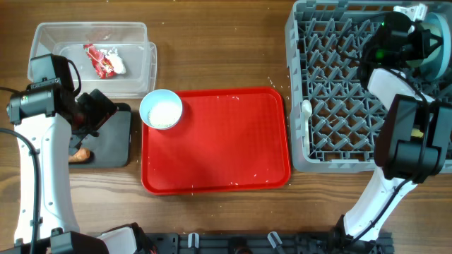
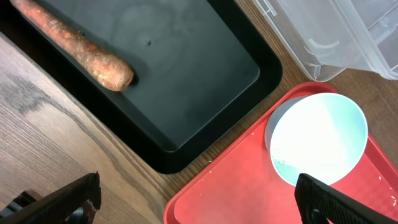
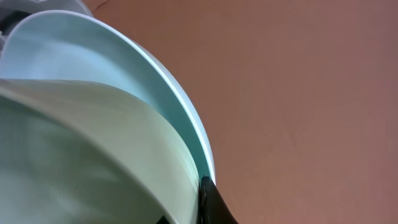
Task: Sort waste into correct bins and load items into the dishwasher rack
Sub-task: 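Place the green bowl upside down in the dish rack, then grasp the blue bowl of rice with the left gripper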
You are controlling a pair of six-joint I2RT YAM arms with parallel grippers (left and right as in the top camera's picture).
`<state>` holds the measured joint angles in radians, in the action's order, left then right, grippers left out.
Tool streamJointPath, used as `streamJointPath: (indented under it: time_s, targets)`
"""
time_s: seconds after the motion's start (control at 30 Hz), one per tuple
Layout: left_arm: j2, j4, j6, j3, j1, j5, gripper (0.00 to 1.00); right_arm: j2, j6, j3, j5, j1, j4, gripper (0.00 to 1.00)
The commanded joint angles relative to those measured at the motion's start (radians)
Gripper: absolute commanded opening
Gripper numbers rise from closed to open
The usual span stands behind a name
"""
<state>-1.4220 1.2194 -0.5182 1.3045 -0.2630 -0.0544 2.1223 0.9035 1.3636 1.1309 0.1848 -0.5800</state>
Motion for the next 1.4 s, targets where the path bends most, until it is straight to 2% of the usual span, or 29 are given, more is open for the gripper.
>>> streamJointPath:
  time_s: [0.0, 0.07, 0.13, 0.17, 0.2, 0.27, 0.33, 0.4, 0.47, 0.6, 0.9, 0.97, 1.07, 1.17, 1.37]
  targets:
    - [0.016, -0.003, -0.014, 0.004, -0.004, 0.012, 1.0, 0.016, -0.037, 0.009, -0.044, -0.026, 0.09, 0.04]
    - [0.016, -0.003, -0.014, 0.004, -0.003, 0.012, 1.0, 0.016, -0.107, 0.006, -0.078, -0.043, 0.191, 0.04]
    - [0.016, -0.004, -0.014, 0.004, -0.004, 0.012, 1.0, 0.016, -0.219, 0.004, -0.082, -0.07, 0.319, 0.12]
    - [0.016, -0.004, -0.014, 0.004, -0.004, 0.012, 1.0, 0.016, -0.257, 0.004, -0.08, -0.08, 0.356, 0.3]
    - [0.016, -0.004, -0.014, 0.004, -0.004, 0.012, 1.0, 0.015, -0.299, 0.004, -0.072, -0.094, 0.391, 0.37]
    - [0.016, -0.004, -0.014, 0.004, -0.003, 0.012, 1.0, 0.013, -0.396, 0.004, -0.066, -0.131, 0.471, 0.47]
    - [0.016, -0.004, -0.014, 0.004, -0.004, 0.012, 1.0, 0.008, -0.469, 0.004, -0.068, -0.163, 0.543, 0.62]
    - [0.016, -0.004, -0.014, 0.004, -0.004, 0.012, 1.0, -0.001, -0.526, 0.004, -0.086, -0.197, 0.615, 0.7]
    - [0.016, -0.005, -0.014, 0.004, -0.004, 0.012, 1.0, -0.029, -0.582, 0.004, -0.12, -0.225, 0.685, 0.73]
    - [0.016, -0.015, -0.014, 0.004, -0.003, 0.012, 1.0, -0.153, -0.723, 0.004, -0.336, -0.241, 0.89, 0.76]
    - [0.016, -0.034, -0.014, 0.004, -0.003, 0.013, 1.0, -0.47, -0.744, 0.004, -0.684, -0.241, 1.191, 0.77]
    - [0.016, -0.034, -0.014, 0.004, -0.002, 0.033, 1.0, -0.509, -0.784, 0.004, -0.798, -0.241, 1.271, 0.78]
    - [0.016, -0.05, -0.013, 0.004, 0.019, 0.074, 1.0, -0.545, -0.802, 0.004, -1.132, -0.241, 1.397, 0.77]
    - [0.015, -0.084, -0.003, 0.004, 0.093, 0.076, 1.0, -0.542, -0.828, 0.004, -1.342, -0.241, 1.495, 0.77]
    - [-0.063, -0.211, 0.017, 0.004, 0.377, 0.075, 0.99, -0.542, -0.828, 0.004, -1.398, -0.241, 1.543, 0.77]
